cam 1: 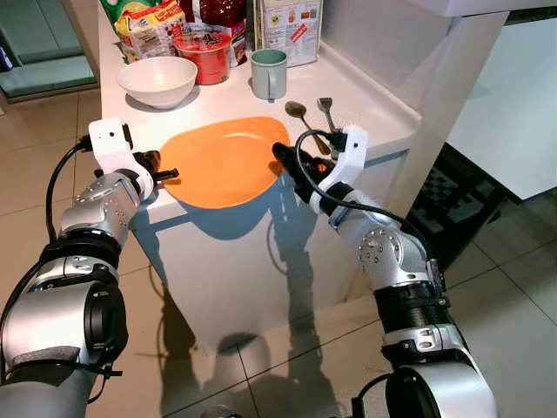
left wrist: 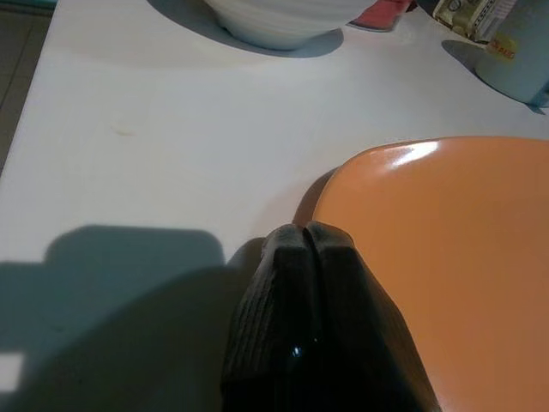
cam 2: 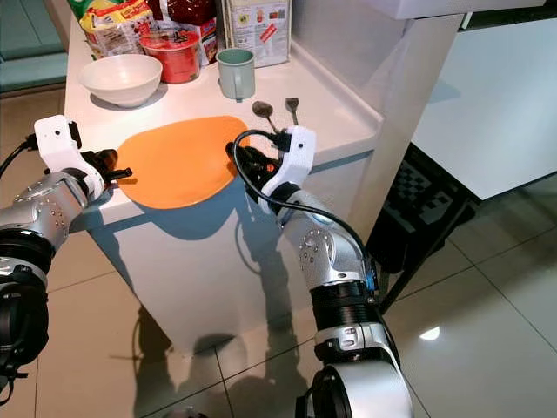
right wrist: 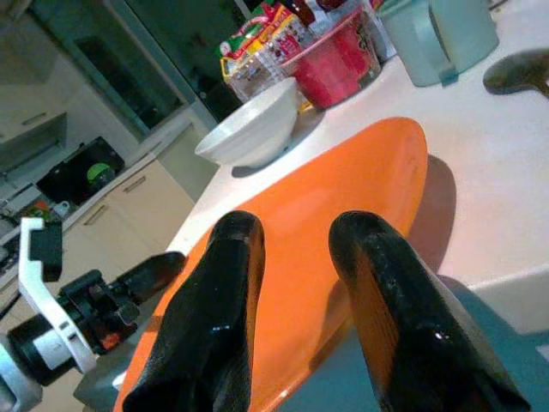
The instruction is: Setting the table
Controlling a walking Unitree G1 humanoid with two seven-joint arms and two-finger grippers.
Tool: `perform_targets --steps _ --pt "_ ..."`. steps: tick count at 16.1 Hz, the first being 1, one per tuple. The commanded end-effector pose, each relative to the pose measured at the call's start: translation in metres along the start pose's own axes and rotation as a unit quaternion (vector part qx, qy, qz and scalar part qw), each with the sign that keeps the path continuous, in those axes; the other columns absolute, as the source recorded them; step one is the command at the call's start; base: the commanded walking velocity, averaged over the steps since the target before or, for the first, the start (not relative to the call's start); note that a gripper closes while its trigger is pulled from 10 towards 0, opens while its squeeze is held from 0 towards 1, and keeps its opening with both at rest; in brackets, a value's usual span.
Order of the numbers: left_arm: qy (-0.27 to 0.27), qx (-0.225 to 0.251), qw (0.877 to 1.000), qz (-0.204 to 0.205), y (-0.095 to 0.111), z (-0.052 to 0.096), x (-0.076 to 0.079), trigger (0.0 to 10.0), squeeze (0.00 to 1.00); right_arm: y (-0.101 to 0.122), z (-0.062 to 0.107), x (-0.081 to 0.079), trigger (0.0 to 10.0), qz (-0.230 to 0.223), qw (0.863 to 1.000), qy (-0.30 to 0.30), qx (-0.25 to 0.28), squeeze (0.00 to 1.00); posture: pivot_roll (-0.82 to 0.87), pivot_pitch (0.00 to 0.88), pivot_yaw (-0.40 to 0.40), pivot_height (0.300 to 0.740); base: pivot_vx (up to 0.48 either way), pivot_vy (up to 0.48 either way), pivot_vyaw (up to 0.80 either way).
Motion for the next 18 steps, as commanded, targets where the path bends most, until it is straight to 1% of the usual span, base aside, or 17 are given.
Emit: perform_targets --steps 1,5,6,8,9,10,11,13,16,18 --pt "0.010 -0.041 0.999 -0.002 -0.024 0.002 -0.006 0.0 0.00 0.025 -0.002 -0.017 10.0 0.012 0.999 0.028 0.028 0.00 0.16 0.054 0.033 0.740 0.000 0.000 0.00" --pt "0.010 -0.042 0.999 0.001 -0.025 0.001 -0.005 0.0 0.00 0.041 0.008 -0.012 10.0 0.021 0.999 0.027 0.042 0.00 0.14 0.050 0.030 0.740 0.000 0.000 0.00" --pt "0.009 -0.043 0.999 0.003 -0.026 0.001 -0.004 0.0 0.00 0.049 0.016 -0.010 10.0 0.026 0.998 0.027 0.048 0.00 0.14 0.051 0.028 0.740 0.000 0.000 0.00" --pt "0.008 -0.044 0.999 0.003 -0.028 0.001 -0.003 0.0 0.00 0.053 0.022 -0.007 10.0 0.034 0.998 0.024 0.049 0.00 0.12 0.054 0.028 0.740 0.000 0.000 0.00" --pt "0.008 -0.046 0.999 0.003 -0.029 0.001 -0.003 0.0 0.00 0.054 0.025 -0.002 10.0 0.041 0.998 0.017 0.048 0.00 0.12 0.054 0.028 0.740 0.000 0.000 0.00" --pt "0.007 -0.046 0.999 0.003 -0.029 0.001 -0.003 0.0 0.00 0.054 0.027 0.001 10.0 0.043 0.998 0.012 0.047 0.00 0.12 0.055 0.027 0.740 0.000 0.000 0.00" --pt "0.007 -0.047 0.999 0.002 -0.030 0.001 -0.002 0.0 0.00 0.054 0.030 0.009 10.0 0.049 0.998 -0.002 0.043 0.00 0.12 0.055 0.027 0.740 0.000 0.000 0.00" --pt "0.007 -0.048 0.999 0.002 -0.030 0.001 -0.002 0.0 0.00 0.052 0.033 0.012 10.0 0.049 0.998 -0.007 0.039 0.00 0.12 0.055 0.027 0.740 0.000 0.000 0.00" --pt "0.008 -0.048 0.999 0.002 -0.030 0.001 -0.003 0.0 0.00 0.038 0.042 0.019 10.0 0.036 0.999 -0.006 0.017 0.00 0.12 0.050 0.032 0.740 0.000 0.000 0.00" --pt "0.008 -0.048 0.999 0.002 -0.030 0.001 -0.003 0.0 0.00 0.032 0.042 0.021 10.0 0.035 0.999 -0.014 0.013 0.00 0.11 0.050 0.035 0.740 0.000 0.000 0.00"
Point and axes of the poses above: a point about 5 cm out from each wrist's last joint towards the gripper, its own z axis pointing back from the gripper into the wrist, its own y axis along the axis of the wrist's last joint, x = y × z, the point moved 5 cm from there along -z, pointing out of the wrist towards the gripper, and after that the axes turned 1 degree about z, right-handed, at the moved point
